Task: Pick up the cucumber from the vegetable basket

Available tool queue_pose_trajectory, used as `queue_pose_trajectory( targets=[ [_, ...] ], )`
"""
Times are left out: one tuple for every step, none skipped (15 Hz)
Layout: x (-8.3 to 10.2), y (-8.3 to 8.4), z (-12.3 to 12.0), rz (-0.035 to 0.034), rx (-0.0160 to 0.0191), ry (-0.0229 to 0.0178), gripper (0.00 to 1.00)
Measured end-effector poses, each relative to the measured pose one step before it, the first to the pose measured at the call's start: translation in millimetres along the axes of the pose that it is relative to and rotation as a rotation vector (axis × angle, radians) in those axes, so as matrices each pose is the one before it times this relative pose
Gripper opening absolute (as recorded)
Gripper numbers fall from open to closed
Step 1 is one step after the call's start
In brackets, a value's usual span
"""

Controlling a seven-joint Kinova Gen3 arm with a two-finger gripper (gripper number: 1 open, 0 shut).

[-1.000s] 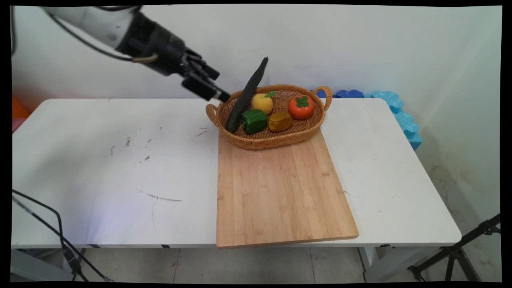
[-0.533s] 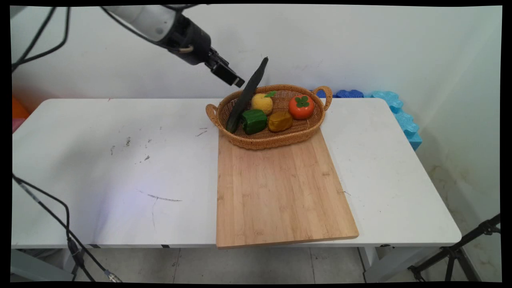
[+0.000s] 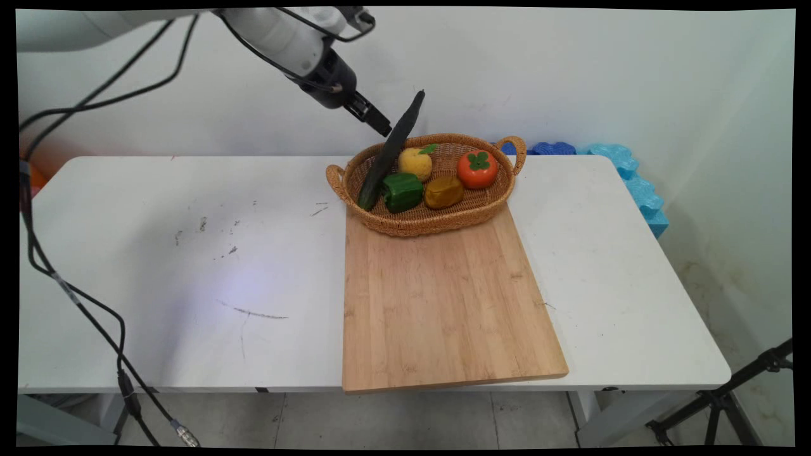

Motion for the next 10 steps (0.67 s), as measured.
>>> queue_pose_trajectory(
  targets=[
    [1.10,-2.01,11.41,-0.01608,0.01429,-0.01157,1.00],
    [0.92,-1.59,10.89,-0.01465,0.01250,-0.01089,1.00],
    [0.95,-1.01,8.92,-0.01139,0.00903,-0.00806,1.00],
    [0.83,-0.90,9.81,-0.01197,0.00879,-0.00902,1.00],
    [0.72,-0.41,9.31,-0.01053,0.00643,-0.00829,1.00],
    [0.74,0.21,7.43,-0.00808,0.00255,-0.00616,1.00],
    [0.50,0.41,4.72,-0.00458,0.00080,-0.00369,1.00],
    [0.89,0.90,6.68,-0.00563,0.00018,-0.00484,1.00],
    [0.56,0.57,3.98,-0.00289,0.00034,-0.00278,1.00],
    [0.73,0.73,5.54,-0.00393,0.00042,-0.00392,1.00]
  ],
)
